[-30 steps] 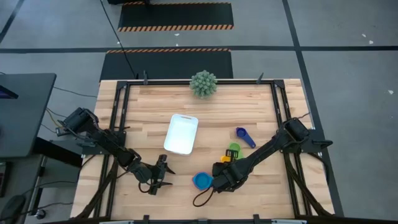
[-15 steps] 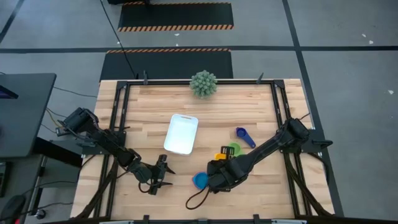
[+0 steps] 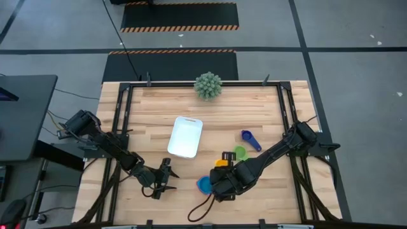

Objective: Nest measuring cups in basket
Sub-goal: Stack the yellow measuring cup on the top of the light blue measuring cup

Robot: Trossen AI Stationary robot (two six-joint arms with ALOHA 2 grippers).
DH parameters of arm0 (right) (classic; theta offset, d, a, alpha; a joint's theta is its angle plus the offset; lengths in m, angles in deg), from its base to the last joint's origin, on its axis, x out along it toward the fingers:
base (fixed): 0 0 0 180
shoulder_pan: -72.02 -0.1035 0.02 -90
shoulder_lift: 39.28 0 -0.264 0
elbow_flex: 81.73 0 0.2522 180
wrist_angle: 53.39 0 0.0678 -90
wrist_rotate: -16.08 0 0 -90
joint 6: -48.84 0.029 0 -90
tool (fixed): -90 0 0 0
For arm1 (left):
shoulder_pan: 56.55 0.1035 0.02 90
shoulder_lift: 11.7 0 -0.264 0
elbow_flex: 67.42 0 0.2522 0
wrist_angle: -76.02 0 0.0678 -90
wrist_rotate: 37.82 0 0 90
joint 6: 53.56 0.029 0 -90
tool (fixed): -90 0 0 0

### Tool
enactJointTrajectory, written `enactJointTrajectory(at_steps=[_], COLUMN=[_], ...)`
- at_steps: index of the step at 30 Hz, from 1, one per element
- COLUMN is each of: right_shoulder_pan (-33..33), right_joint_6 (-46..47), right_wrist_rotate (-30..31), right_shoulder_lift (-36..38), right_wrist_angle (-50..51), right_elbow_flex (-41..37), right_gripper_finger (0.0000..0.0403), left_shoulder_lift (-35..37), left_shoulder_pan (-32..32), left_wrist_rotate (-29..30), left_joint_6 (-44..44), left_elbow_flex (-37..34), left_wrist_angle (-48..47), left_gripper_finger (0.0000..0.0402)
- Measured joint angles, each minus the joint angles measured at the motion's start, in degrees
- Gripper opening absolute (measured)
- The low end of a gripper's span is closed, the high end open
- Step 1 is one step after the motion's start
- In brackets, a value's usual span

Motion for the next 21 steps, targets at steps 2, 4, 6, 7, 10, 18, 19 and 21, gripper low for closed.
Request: enactJointTrajectory(at_steps=[2, 4, 6, 7, 10, 18, 19, 21], right_shoulder_pan=[-0.30, -0.60, -0.82, -0.91, -1.35, -2.09, -2.17, -2.17], right_joint_6=[-1.60, -4.22, -7.05, -8.26, -10.66, -12.34, -12.05, -11.26], right_wrist_rotate=[0.00, -0.04, -0.20, -0.39, -1.06, -1.59, -1.76, -1.82], right_shoulder_lift=[0.00, 0.00, 0.00, 0.00, 0.00, -3.54, -4.34, -4.91], right_wrist_angle=[-3.00, -7.10, -11.38, -13.33, -17.74, -22.84, -22.66, -22.41], right_elbow_flex=[0.00, 0.00, 0.00, 0.00, 0.00, -0.22, -0.19, -0.15], right_gripper_finger=[0.0015, 0.0015, 0.0014, 0.0014, 0.0014, 0.0013, 0.0013, 0.0013], left_shoulder_lift=[0.00, 0.00, 0.00, 0.00, 0.00, 0.00, 0.00, 0.00], left_shoulder_pan=[0.00, 0.07, 0.11, 0.11, 0.09, 0.17, 0.27, 0.33], left_wrist_rotate=[0.10, 0.28, 0.34, 0.34, 0.34, 0.37, 0.39, 0.36], left_joint_6=[0.02, 0.02, 0.02, 0.02, 0.29, 1.36, 1.35, 1.34], left_elbow_flex=[0.00, 0.00, 0.00, 0.00, 0.00, 0.00, 0.00, 0.04], left_wrist_angle=[0.00, 0.00, 0.00, 0.00, 0.00, 0.08, 0.21, 0.34], left_gripper_finger=[0.0233, 0.0233, 0.0233, 0.0233, 0.0233, 0.0233, 0.0233, 0.0233])
